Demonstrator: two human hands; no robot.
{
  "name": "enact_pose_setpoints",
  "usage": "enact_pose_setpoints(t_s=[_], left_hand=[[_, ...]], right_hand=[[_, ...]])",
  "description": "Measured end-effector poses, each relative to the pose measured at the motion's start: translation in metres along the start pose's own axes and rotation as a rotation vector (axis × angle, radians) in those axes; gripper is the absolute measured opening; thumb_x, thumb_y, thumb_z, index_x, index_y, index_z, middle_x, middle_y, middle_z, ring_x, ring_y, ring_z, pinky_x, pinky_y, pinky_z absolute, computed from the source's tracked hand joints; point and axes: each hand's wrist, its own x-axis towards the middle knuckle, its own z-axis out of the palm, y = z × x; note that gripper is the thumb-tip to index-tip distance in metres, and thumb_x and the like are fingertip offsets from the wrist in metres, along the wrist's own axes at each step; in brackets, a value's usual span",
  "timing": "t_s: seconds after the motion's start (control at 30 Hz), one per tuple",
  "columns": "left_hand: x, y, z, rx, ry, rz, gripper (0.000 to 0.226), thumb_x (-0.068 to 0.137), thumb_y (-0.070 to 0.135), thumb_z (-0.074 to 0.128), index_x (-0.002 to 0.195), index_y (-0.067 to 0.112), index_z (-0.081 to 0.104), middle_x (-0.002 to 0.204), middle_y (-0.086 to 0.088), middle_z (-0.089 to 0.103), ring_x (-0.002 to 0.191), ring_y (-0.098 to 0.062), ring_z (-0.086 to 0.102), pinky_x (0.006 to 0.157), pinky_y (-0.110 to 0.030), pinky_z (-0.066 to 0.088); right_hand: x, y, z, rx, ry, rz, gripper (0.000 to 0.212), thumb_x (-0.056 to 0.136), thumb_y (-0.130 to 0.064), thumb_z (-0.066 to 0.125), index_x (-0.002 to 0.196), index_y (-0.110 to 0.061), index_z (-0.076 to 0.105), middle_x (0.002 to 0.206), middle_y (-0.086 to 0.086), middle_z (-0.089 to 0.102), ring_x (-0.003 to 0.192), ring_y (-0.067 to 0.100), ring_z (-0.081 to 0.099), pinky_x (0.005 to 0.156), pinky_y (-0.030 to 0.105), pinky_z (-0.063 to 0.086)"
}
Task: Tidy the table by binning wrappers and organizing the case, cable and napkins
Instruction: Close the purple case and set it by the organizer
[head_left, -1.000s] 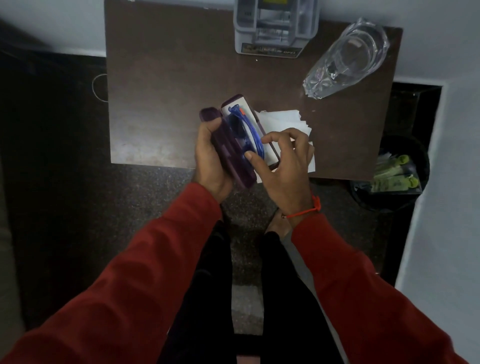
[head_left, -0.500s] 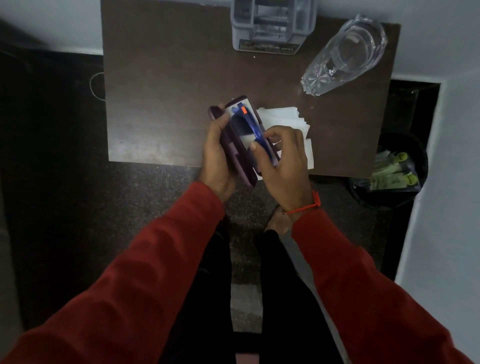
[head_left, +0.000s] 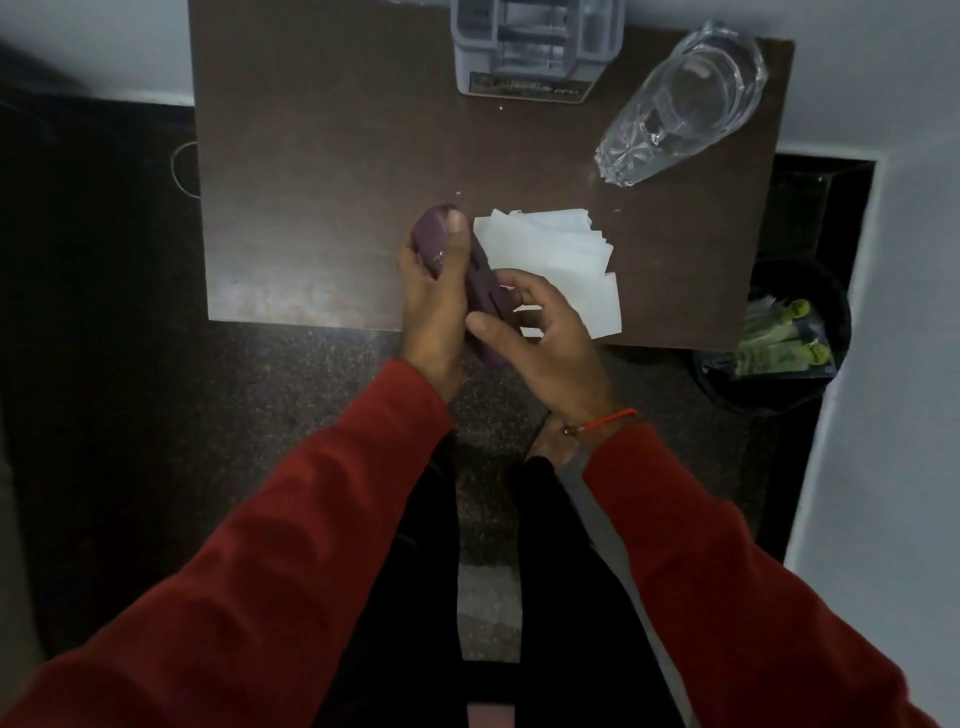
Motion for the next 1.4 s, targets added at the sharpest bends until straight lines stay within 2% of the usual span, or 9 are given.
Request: enact_pose_setpoints(t_s=[0.33, 0.53, 0.63, 0.8, 0.97, 1.1, 1.2, 1.3, 1.4], left_hand=[[0.01, -0.009, 0.005, 0.038, -0.017, 0.034, 0.026, 0.106, 0.035, 0.047, 0.129, 0.026, 0.039, 0.114, 0.002, 0.059, 0.107, -0.018, 0.062, 0.106, -0.05, 0.052], [0.018, -0.001, 0.008, -0.234, 0.084, -0.109, 0.037, 0.106, 0.029, 0.048, 0.14, 0.018, 0.037, 0.125, -0.012, 0.061, 0.101, -0.023, 0.064, 0.084, -0.039, 0.059], [0.025, 0.003, 0.006, -0.336, 0.075, -0.158, 0.031, 0.107, 0.028, 0.047, 0.134, 0.012, 0.044, 0.112, -0.012, 0.065, 0.096, -0.025, 0.065, 0.096, -0.051, 0.054], [0.036, 0.011, 0.006, -0.348, 0.046, -0.16, 0.023, 0.107, 0.029, 0.047, 0.119, 0.012, 0.056, 0.078, 0.0, 0.068, 0.074, -0.013, 0.066, 0.069, -0.03, 0.058], [0.055, 0.028, 0.013, -0.144, 0.093, -0.053, 0.017, 0.102, 0.025, 0.058, 0.107, 0.017, 0.044, 0.104, -0.01, 0.066, 0.086, -0.023, 0.067, 0.074, -0.036, 0.063], [0.075, 0.044, 0.02, 0.057, 0.186, -0.031, 0.018, 0.1, 0.025, 0.062, 0.093, 0.023, 0.046, 0.093, -0.002, 0.063, 0.076, -0.016, 0.061, 0.067, -0.034, 0.059], [0.088, 0.048, 0.02, 0.156, 0.18, -0.048, 0.013, 0.1, 0.024, 0.061, 0.104, 0.017, 0.05, 0.098, -0.005, 0.062, 0.071, -0.013, 0.061, 0.074, -0.038, 0.062], [0.094, 0.048, 0.019, 0.25, 0.174, -0.05, 0.023, 0.1, 0.024, 0.06, 0.118, 0.01, 0.055, 0.096, -0.005, 0.064, 0.07, -0.012, 0.062, 0.07, -0.035, 0.063], [0.097, 0.045, 0.019, 0.331, 0.169, -0.007, 0.006, 0.1, 0.022, 0.058, 0.105, 0.018, 0.061, 0.087, -0.003, 0.065, 0.071, -0.013, 0.062, 0.066, -0.033, 0.062]], right_hand=[[0.009, 0.011, -0.005, -0.013, 0.114, 0.012, 0.036, 0.085, -0.021, 0.077, 0.12, -0.02, 0.068, 0.115, 0.001, 0.071, 0.1, 0.023, 0.067, 0.087, 0.036, 0.058], [0.017, 0.002, -0.012, 0.047, 0.158, 0.066, 0.031, 0.09, -0.026, 0.073, 0.119, -0.027, 0.065, 0.111, -0.005, 0.065, 0.103, 0.017, 0.065, 0.087, 0.03, 0.056], [0.031, -0.004, -0.02, 0.151, 0.257, 0.085, 0.027, 0.09, -0.018, 0.072, 0.115, -0.025, 0.063, 0.109, 0.003, 0.062, 0.097, 0.022, 0.065, 0.076, 0.034, 0.057], [0.063, -0.022, -0.027, 0.318, 0.432, 0.05, 0.03, 0.086, -0.001, 0.071, 0.113, -0.012, 0.063, 0.107, 0.01, 0.068, 0.095, 0.016, 0.063, 0.083, 0.038, 0.058], [0.103, -0.033, -0.023, 0.33, 0.47, 0.066, 0.047, 0.085, 0.006, 0.065, 0.13, 0.007, 0.053, 0.129, 0.025, 0.063, 0.113, 0.028, 0.064, 0.106, 0.055, 0.048], [0.142, -0.017, -0.025, 0.113, 0.425, 0.068, 0.073, 0.067, -0.04, 0.065, 0.133, -0.01, 0.057, 0.129, 0.011, 0.066, 0.118, 0.026, 0.064, 0.107, 0.05, 0.049], [0.163, -0.002, -0.024, -0.038, 0.403, 0.095, 0.078, 0.061, -0.054, 0.058, 0.132, -0.022, 0.057, 0.128, 0.012, 0.063, 0.115, 0.028, 0.064, 0.103, 0.045, 0.051], [0.145, -0.032, -0.017, -0.103, 0.394, 0.122, 0.072, 0.072, -0.041, 0.06, 0.139, -0.016, 0.052, 0.137, 0.016, 0.053, 0.121, 0.032, 0.059, 0.108, 0.04, 0.047], [0.141, -0.039, -0.014, -0.125, 0.396, 0.126, 0.067, 0.083, -0.023, 0.062, 0.146, -0.011, 0.042, 0.145, 0.021, 0.041, 0.127, 0.034, 0.053, 0.112, 0.038, 0.042]])
